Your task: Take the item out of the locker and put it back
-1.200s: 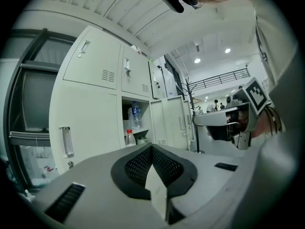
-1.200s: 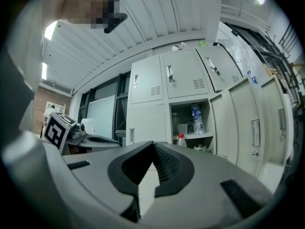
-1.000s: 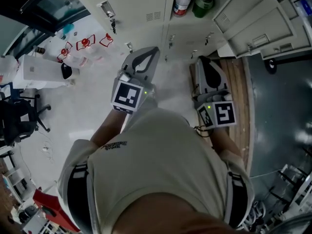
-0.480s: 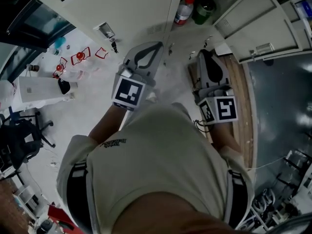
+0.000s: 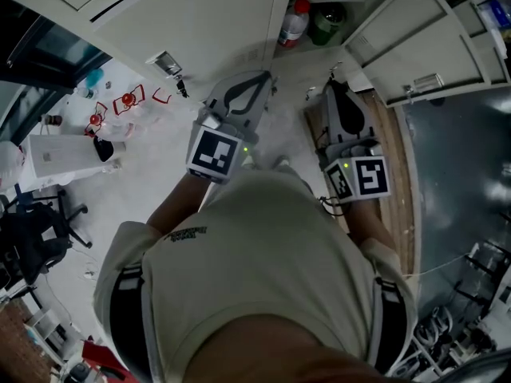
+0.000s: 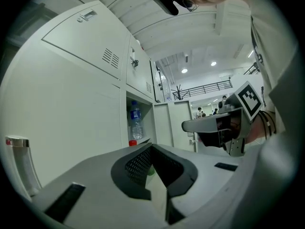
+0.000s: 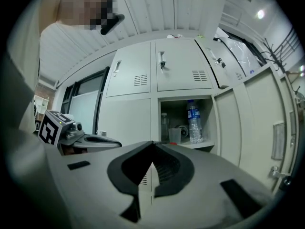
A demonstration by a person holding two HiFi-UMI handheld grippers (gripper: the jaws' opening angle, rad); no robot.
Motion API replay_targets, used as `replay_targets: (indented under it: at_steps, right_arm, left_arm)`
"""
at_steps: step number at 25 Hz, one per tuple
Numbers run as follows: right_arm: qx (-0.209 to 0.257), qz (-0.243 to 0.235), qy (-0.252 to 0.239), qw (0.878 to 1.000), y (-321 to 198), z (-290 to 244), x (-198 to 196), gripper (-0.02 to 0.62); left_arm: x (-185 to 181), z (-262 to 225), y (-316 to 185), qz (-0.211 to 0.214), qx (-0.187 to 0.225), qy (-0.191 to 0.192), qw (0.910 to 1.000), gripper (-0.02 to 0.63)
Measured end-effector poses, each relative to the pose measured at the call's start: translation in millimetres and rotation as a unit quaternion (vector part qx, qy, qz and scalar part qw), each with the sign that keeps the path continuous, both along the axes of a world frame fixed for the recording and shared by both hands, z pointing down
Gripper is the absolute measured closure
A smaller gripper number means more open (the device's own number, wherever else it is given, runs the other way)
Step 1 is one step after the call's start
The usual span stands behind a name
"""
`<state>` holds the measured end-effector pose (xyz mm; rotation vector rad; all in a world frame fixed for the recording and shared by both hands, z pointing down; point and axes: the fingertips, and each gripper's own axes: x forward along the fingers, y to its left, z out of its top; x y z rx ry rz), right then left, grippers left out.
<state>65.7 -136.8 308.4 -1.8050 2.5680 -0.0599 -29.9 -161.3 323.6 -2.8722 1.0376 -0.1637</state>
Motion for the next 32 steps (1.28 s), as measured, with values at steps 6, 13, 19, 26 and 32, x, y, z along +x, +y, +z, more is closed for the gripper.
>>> replay_targets:
  at_steps: [6,13,19,26,32]
  right_arm:
    - [-0.001,-0.015,-0.004,1.000,-8,-1,12,0.591]
    - [-0.011,-0.028,-0.010,0.999,-17,7,23,0.589]
    - [-0.018,-0.040,-0.010,0.999,-34,14,26,0.505]
    - [-0.015,-0.051,0.019,0.998,-60,19,20,0.450]
    - [-0.005,-0.040,0.035,0.999,-108,24,17,0.353]
  left_arm:
    - [11,-1,-2,-0.018,-0.004,0.000,0.9998,0.594]
    - [21,8,-7,-0.045,-0.020,0.000,0.9988,0.594]
    - [23,12,-21,-0.067,-0.018,-0.004,0.9976,0.594]
    - [27,14,-44,-0.082,-0.001,-0.007,0.9966,0.594]
    - [39,16,-66,-0.081,0.014,0.003,0.9966,0.594]
